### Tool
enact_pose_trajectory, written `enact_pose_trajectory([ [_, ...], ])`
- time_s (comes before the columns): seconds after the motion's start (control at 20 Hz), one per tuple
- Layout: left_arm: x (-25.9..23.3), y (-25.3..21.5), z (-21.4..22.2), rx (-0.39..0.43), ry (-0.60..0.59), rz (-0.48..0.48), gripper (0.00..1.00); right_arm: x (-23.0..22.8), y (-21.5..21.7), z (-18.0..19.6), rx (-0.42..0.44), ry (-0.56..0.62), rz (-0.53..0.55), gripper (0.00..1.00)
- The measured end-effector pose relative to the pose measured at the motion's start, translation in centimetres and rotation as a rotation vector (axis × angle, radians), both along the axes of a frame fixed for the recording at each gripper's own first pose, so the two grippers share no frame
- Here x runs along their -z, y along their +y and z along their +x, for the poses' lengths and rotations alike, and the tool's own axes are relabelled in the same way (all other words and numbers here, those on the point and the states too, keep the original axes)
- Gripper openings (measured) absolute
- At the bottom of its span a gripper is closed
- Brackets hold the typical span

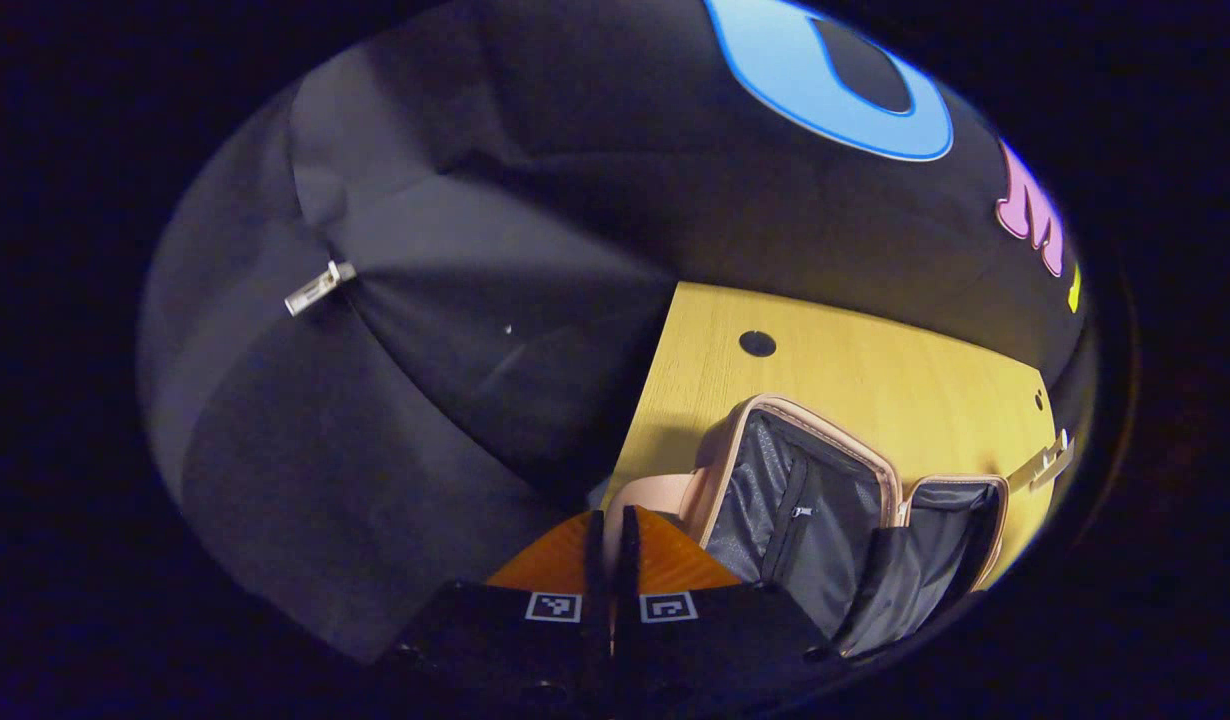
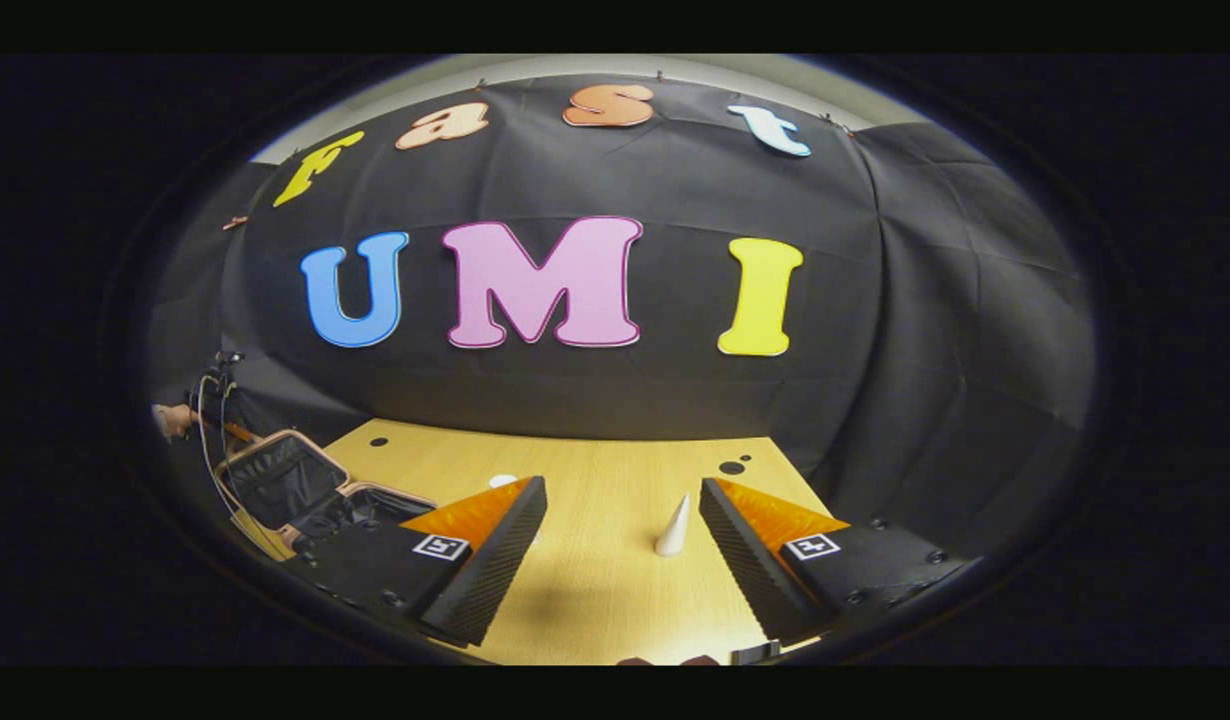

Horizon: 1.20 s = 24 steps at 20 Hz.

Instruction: First open the suitcase, pack the skin care products into it, and then close the suitcase.

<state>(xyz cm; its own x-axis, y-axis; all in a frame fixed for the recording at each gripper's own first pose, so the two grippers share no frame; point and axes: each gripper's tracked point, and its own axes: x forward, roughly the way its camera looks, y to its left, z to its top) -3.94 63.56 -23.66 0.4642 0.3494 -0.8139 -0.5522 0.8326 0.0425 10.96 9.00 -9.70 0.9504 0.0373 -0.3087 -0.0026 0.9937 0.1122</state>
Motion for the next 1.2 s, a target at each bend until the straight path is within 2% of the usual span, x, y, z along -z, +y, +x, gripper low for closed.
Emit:
enact_pose_trajectory([
  [0.2,5.2,0.6,-1.8,-0.053,0.051,-0.062,0.07,1.7,1.1,0.1,0.047,0.074,0.075,0.98],
  [0.5,7.5,0.2,-1.6,0.007,0.109,-0.035,0.08,3.0,1.1,-0.5,0.118,0.125,0.149,0.98],
  [0.6,7.3,1.3,-1.9,-0.004,0.112,-0.005,0.14,3.2,1.3,-0.8,0.127,0.130,0.158,0.98],
  [0.75,6.4,1.9,-3.4,-0.036,0.103,0.014,0.45,3.0,1.4,-1.2,0.120,0.119,0.128,0.99],
  [0.8,6.0,1.6,-3.4,-0.034,0.073,0.003,0.48,2.8,1.1,-1.4,0.122,0.114,0.120,0.98],
  [0.95,3.1,0.0,-3.1,0.002,-0.019,0.041,0.91,3.1,1.0,-2.0,0.124,0.114,0.118,0.98],
  [1.05,0.5,-2.7,-1.8,0.059,-0.104,0.080,0.95,3.5,0.9,-2.4,0.120,0.117,0.117,0.99],
  [1.2,-3.3,-10.8,0.7,0.211,-0.206,0.090,0.97,4.5,1.0,-2.4,0.097,0.126,0.115,0.99],
])
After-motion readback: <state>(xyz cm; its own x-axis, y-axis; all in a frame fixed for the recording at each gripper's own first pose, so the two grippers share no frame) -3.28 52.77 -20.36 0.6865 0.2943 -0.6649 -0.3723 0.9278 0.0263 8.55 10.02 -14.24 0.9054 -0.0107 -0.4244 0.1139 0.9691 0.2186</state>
